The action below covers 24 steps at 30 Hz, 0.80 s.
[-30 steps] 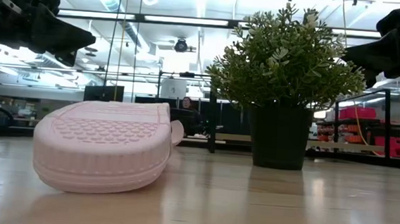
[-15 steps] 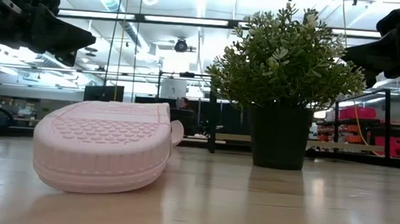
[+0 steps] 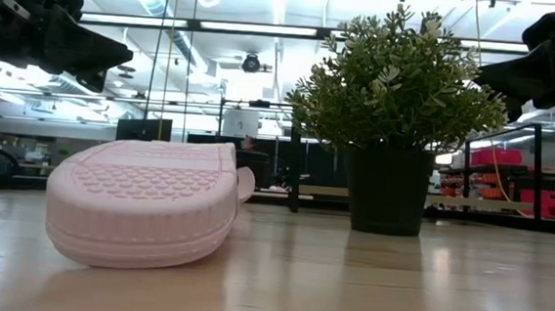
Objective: Pick and place slides into the shelf
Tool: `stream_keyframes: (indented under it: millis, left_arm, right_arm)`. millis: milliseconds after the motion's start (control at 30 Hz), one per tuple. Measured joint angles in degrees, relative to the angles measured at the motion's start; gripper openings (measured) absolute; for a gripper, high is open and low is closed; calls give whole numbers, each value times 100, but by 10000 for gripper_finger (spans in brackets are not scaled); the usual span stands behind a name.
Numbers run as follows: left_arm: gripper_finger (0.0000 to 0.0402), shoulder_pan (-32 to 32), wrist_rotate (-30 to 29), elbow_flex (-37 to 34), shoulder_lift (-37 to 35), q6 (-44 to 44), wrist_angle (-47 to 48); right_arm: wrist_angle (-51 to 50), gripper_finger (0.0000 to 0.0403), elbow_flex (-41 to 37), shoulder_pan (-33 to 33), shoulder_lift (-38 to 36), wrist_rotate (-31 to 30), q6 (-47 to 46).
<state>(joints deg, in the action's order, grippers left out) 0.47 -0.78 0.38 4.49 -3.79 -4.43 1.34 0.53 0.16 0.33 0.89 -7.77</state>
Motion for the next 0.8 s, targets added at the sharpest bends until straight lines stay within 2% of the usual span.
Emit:
stream_keyframes:
  millis: [367, 800]
  left_arm:
    - [57, 0, -2, 2, -2, 0, -1]
    - [67, 1, -2, 2, -1, 1, -1]
  right_arm:
    - [-1, 18, 0, -1, -1, 1, 0]
    - [0, 18, -1, -1, 0, 1, 0]
